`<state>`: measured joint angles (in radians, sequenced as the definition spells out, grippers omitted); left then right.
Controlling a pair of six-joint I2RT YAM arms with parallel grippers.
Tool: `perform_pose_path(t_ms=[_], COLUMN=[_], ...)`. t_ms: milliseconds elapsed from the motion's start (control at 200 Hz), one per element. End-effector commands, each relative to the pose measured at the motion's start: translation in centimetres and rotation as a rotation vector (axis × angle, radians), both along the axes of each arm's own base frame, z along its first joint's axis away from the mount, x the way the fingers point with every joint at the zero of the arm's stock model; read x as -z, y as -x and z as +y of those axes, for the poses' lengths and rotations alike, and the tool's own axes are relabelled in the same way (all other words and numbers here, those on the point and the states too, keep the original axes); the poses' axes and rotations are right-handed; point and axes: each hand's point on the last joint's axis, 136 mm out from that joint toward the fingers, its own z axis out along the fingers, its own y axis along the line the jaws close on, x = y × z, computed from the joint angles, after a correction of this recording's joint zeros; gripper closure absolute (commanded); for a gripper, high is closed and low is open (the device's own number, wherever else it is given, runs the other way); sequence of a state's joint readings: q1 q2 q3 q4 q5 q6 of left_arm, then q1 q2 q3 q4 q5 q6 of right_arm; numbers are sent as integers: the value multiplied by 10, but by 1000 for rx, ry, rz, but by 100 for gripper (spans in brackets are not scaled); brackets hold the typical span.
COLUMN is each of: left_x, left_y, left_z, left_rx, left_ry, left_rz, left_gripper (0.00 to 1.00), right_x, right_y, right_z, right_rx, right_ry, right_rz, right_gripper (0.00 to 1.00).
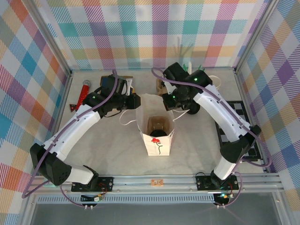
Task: Pack the takeout coffee
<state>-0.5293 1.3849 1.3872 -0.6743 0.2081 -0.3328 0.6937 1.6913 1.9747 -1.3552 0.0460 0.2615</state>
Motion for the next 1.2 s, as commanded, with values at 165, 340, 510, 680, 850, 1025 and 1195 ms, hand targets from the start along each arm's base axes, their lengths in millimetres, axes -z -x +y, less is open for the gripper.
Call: perform_pose_path(t_ms=[165,340,510,680,850,1025,1195], left_x=[-13,-11,-13,-11,-13,-13,-13], left_y=[3,-1,-5,-9,-11,-12,-14], left_z=[-13,-16,-19,-23,-26,-29,-31], left_rx=[33,35,36,39,43,45,50], left_ry=[31,25,26,28,33,30,32], left_rz=[-4,-3,-7,-4,-6,-8,-8], left_gripper=[83,83,83,83,83,83,83], right_x=[2,4,2,0,-4,-2,1], right_y=[-3,-5,-7,-10,-11,-14,-17], right_z=[-13,-20,-27,-33,-37,-39,-45], right_rx=[38,54,68,82,85,92,105], right_ry=[37,55,63,62,60,61,75], right_rz=[-17,-24,-39,-44,-55,-51,-57], right_gripper=[93,94,94,93,93,93,93])
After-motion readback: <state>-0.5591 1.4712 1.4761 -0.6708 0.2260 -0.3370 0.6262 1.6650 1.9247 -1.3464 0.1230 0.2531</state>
